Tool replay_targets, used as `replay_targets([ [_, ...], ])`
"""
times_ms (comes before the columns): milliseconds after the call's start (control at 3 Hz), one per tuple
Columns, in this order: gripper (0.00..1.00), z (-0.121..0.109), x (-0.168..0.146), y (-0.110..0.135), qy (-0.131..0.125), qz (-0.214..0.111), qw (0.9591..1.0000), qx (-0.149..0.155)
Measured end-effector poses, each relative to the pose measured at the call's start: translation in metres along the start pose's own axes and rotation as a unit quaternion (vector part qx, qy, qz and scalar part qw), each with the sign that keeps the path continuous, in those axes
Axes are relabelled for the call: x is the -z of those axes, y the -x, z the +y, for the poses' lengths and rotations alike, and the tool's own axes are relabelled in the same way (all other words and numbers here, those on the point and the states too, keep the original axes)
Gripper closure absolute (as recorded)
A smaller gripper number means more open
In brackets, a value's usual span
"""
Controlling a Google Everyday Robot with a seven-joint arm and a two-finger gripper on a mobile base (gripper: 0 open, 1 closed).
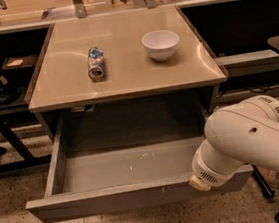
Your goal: Open top drawer
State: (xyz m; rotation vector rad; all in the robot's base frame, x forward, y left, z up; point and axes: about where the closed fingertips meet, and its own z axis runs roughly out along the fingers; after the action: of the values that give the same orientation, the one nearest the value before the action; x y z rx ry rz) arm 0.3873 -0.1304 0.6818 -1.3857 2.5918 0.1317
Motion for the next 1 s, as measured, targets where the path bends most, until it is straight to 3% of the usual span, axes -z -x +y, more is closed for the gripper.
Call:
replay_targets([
  [1000, 1.00, 0.0109, 0.0099, -0.0070, 0.012, 0.006, 0.9999, -0.005],
])
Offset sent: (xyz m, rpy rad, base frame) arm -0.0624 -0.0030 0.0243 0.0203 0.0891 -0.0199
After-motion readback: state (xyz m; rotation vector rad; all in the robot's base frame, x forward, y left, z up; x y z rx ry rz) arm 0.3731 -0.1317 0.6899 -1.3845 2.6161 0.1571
